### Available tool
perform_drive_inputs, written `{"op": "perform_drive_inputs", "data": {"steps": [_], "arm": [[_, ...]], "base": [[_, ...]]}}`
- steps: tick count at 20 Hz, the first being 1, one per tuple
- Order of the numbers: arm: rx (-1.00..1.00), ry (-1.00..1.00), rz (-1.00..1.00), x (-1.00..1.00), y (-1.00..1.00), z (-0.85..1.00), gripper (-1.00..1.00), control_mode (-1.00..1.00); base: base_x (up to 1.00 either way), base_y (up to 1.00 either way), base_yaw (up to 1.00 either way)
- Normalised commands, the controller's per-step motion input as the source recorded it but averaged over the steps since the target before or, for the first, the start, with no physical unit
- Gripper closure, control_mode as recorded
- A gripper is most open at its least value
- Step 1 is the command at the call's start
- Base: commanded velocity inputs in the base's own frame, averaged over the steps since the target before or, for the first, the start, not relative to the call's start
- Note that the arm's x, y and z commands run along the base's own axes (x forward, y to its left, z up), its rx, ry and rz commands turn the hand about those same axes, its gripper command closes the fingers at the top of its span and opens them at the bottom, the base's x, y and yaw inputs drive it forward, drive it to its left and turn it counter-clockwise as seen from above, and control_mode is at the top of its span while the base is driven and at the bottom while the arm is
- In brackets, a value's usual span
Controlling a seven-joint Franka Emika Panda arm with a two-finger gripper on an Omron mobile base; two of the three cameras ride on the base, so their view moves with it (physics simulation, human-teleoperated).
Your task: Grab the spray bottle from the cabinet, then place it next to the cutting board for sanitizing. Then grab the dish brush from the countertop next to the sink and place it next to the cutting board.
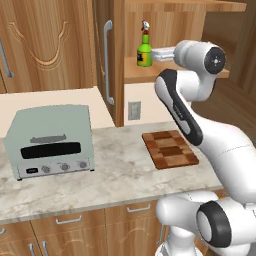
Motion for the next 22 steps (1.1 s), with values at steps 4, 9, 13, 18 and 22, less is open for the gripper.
{"op": "perform_drive_inputs", "data": {"steps": [4,9,13,18,22], "arm": [[0.0,0.0,0.0,0.7,0.0,0.0,-1.0,-1.0],[0.0,-0.01,0.0,0.59,0.0,0.0,-1.0,-1.0],[0.0,0.0,0.0,0.73,0.0,0.0,-1.0,-1.0],[0.0,0.0,0.0,0.58,0.0,0.0,-1.0,-1.0],[0.0,0.0,0.0,0.6,0.0,0.0,-1.0,-1.0]], "base": [[0.0,0.0,0.0],[0.0,0.0,0.0],[0.0,0.0,0.0],[0.0,0.0,0.0],[0.0,0.0,0.0]]}}
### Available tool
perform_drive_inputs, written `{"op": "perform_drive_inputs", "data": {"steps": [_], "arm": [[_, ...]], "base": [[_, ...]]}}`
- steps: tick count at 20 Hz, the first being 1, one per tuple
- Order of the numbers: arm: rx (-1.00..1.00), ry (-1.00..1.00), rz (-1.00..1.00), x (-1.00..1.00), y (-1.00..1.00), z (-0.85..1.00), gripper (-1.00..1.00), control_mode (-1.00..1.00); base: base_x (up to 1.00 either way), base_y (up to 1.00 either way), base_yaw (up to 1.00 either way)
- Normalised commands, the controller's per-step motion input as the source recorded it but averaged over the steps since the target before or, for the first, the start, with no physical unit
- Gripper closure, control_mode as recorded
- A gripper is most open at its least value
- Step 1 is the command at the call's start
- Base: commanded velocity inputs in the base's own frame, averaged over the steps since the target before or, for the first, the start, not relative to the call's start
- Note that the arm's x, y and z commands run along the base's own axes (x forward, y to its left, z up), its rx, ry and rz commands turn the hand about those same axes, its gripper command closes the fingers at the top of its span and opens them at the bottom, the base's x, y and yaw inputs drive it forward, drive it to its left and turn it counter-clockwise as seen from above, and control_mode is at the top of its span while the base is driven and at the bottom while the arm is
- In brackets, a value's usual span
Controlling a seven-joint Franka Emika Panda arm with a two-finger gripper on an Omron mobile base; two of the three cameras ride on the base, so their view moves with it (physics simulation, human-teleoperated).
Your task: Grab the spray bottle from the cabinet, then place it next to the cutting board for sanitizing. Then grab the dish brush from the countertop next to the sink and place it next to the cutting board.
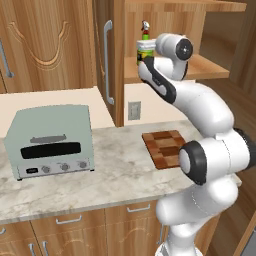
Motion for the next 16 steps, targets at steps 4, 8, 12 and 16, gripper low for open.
{"op": "perform_drive_inputs", "data": {"steps": [4,8,12,16], "arm": [[0.0,0.0,0.0,0.59,0.0,0.0,-1.0,-1.0],[0.0,0.0,0.0,0.55,0.0,0.0,-1.0,-1.0],[0.0,0.0,0.0,0.52,0.0,0.0,-1.0,-1.0],[0.0,0.0,0.0,0.47,0.0,-0.01,-1.0,-1.0]], "base": [[0.0,0.0,0.0],[0.0,0.0,0.0],[0.0,0.0,0.0],[0.0,0.0,0.0]]}}
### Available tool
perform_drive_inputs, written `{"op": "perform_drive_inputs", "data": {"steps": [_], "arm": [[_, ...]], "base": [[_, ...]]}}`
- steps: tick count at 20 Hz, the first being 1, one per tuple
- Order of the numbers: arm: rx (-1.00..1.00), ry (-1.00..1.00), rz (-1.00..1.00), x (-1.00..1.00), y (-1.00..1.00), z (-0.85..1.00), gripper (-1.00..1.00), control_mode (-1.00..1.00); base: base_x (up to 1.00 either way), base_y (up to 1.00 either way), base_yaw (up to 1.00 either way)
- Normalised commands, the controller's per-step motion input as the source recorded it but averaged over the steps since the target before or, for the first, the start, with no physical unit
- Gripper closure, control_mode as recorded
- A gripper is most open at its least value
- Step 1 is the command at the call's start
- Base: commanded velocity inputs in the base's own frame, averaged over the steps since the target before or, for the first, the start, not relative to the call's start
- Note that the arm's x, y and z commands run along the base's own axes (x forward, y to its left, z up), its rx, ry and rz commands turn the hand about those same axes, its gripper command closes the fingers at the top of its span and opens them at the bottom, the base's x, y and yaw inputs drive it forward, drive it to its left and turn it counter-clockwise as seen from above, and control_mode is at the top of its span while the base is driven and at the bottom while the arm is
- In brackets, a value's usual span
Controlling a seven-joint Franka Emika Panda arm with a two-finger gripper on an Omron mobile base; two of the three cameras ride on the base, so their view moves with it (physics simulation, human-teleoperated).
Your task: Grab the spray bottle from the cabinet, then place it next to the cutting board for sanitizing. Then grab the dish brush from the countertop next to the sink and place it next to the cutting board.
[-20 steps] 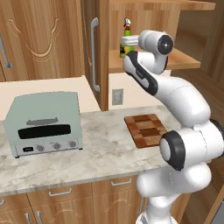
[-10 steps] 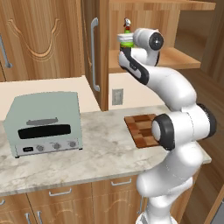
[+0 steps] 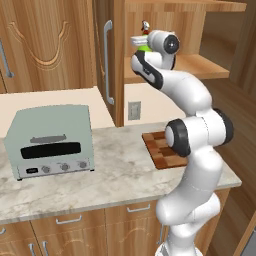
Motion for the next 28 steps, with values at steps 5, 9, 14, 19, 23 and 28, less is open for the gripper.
{"op": "perform_drive_inputs", "data": {"steps": [5,9,14,19,23,28], "arm": [[-0.01,0.0,0.0,0.46,0.05,-0.02,1.0,-1.0],[-0.01,0.0,0.0,0.13,0.1,0.0,1.0,-1.0],[0.0,0.0,0.0,-0.25,0.07,0.0,1.0,-1.0],[0.0,-0.05,0.0,-0.9,0.0,0.0,1.0,-1.0],[0.0,-0.06,0.0,-1.0,0.0,0.0,1.0,-1.0],[0.0,0.12,0.0,-1.0,-0.01,0.06,1.0,-1.0]], "base": [[0.0,0.0,0.0],[0.0,0.0,0.0],[0.0,0.0,0.0],[0.0,0.0,0.0],[0.0,0.0,0.0],[0.0,0.0,0.0]]}}
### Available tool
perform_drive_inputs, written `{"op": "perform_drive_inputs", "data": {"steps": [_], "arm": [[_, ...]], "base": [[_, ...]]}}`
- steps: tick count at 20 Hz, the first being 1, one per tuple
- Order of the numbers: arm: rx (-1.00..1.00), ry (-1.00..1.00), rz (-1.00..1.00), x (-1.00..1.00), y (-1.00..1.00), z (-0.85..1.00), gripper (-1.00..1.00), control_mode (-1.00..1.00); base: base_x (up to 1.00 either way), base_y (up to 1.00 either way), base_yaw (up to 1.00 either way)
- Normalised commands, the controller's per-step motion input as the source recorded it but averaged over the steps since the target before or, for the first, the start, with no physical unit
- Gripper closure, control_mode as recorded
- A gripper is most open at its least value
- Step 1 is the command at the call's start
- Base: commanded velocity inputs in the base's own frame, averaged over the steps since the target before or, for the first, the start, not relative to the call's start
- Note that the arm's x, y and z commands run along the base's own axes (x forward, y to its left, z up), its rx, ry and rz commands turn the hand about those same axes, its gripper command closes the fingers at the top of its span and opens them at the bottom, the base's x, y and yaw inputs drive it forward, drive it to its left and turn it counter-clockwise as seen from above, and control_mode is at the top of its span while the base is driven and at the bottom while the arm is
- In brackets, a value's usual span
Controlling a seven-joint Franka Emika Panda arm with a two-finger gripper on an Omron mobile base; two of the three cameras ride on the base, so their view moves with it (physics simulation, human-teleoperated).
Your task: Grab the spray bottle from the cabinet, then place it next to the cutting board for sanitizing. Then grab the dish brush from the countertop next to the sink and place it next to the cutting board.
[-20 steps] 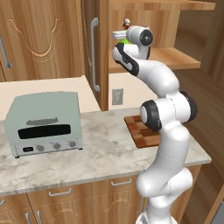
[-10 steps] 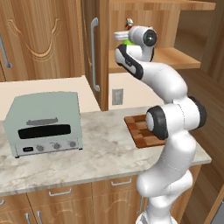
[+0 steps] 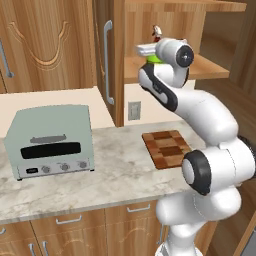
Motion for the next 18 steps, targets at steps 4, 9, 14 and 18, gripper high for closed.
{"op": "perform_drive_inputs", "data": {"steps": [4,9,14,18], "arm": [[0.0,0.27,0.0,-1.0,0.0,-0.32,1.0,-1.0],[0.01,0.17,0.0,-1.0,0.0,-0.77,1.0,-1.0],[0.03,0.05,0.01,-0.99,0.03,-0.41,1.0,-1.0],[0.0,-0.12,0.13,-0.46,0.31,-0.68,1.0,-1.0]], "base": [[0.0,0.0,0.0],[0.0,0.0,0.0],[0.0,0.0,0.0],[0.0,0.0,0.0]]}}
